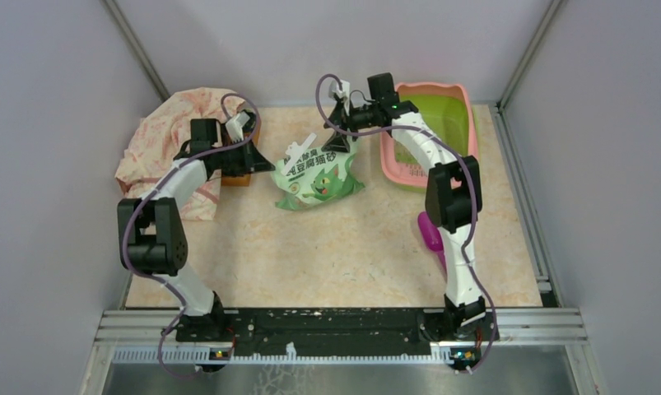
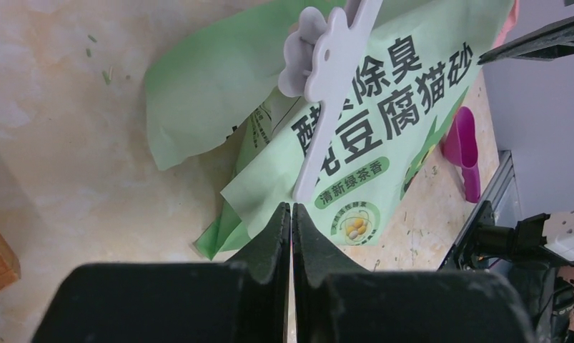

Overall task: Fill the litter box with clean litter
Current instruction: Adjust the cat litter bag at the center of the board.

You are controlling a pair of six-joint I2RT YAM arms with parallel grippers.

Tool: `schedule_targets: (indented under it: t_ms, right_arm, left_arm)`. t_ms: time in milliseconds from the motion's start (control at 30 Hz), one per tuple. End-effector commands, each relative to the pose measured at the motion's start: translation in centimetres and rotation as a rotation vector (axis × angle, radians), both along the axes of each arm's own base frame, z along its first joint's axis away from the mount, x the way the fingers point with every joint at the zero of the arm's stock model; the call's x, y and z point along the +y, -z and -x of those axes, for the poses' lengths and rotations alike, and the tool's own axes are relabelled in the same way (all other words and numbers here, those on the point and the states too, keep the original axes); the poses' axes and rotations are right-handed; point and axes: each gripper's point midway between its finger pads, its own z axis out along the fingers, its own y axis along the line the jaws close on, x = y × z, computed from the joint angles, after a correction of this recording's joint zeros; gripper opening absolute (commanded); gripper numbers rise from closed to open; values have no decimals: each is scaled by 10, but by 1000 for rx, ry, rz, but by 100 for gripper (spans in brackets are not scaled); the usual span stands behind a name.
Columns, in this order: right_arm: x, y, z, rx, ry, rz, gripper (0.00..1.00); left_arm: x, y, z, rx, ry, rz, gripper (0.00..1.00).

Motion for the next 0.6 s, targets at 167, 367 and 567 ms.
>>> schedule_targets:
  t_ms: [167,367,567]
  right_arm:
    - [-1,-50,13,-105,-40,-63,86]
    - [-1,-48,13,-100,-44,-64,86]
    - [-1,-44,13,-94,-44,-58,86]
  left_arm:
    - [2,1,-14,-61,18,-46,35]
    - [-1,-14,-13,-107,31,-23,62]
    - [9,-8,-23,-106,13,-54,60]
